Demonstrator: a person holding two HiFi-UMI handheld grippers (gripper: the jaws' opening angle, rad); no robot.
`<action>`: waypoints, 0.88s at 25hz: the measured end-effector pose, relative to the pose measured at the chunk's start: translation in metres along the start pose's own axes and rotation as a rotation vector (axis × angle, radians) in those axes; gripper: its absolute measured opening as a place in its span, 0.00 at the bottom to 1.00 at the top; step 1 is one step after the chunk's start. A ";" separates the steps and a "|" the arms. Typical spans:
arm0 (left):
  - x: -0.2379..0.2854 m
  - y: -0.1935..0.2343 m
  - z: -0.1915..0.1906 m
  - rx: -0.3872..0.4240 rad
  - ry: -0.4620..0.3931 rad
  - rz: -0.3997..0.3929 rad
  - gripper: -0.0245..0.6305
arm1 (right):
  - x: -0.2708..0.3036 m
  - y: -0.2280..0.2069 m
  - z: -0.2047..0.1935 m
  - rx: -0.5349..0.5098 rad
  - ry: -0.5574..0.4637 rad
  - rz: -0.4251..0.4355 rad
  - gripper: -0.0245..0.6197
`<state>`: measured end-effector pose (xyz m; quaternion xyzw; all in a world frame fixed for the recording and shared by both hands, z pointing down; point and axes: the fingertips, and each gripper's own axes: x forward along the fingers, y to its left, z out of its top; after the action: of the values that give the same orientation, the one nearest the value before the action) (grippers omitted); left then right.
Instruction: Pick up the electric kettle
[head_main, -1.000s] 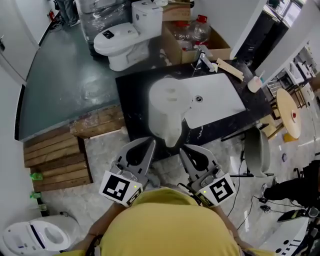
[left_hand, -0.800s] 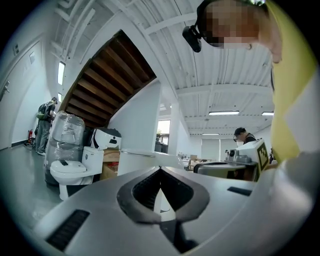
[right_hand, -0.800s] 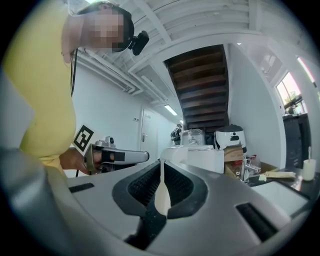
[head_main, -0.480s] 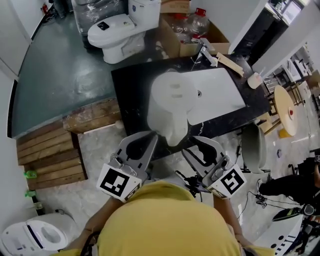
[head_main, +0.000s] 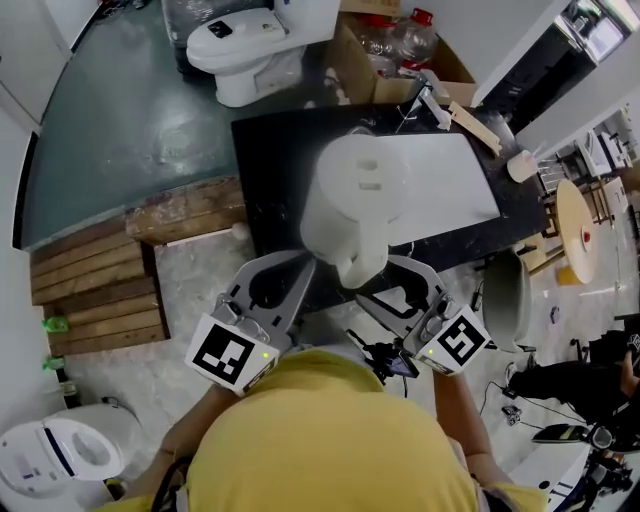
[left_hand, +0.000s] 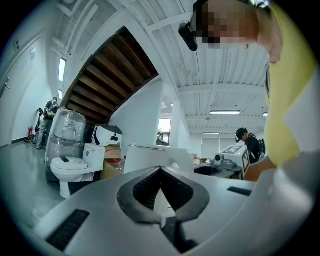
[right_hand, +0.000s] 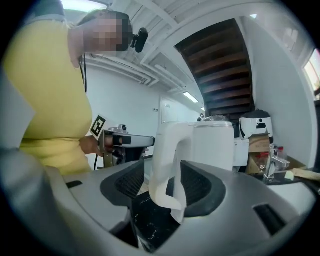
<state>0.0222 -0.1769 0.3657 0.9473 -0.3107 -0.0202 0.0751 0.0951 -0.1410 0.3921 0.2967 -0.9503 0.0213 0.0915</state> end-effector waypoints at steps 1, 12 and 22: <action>-0.001 0.001 0.000 0.000 0.001 0.004 0.05 | 0.003 0.000 -0.004 0.000 0.009 0.023 0.39; -0.010 0.010 0.007 -0.014 -0.010 0.058 0.05 | 0.047 0.014 0.000 0.000 -0.056 0.288 0.39; -0.019 0.020 -0.002 0.000 0.047 0.095 0.05 | 0.064 0.021 -0.003 -0.022 -0.054 0.333 0.21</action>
<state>-0.0047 -0.1814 0.3701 0.9316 -0.3537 0.0055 0.0834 0.0325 -0.1592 0.4070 0.1345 -0.9887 0.0177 0.0644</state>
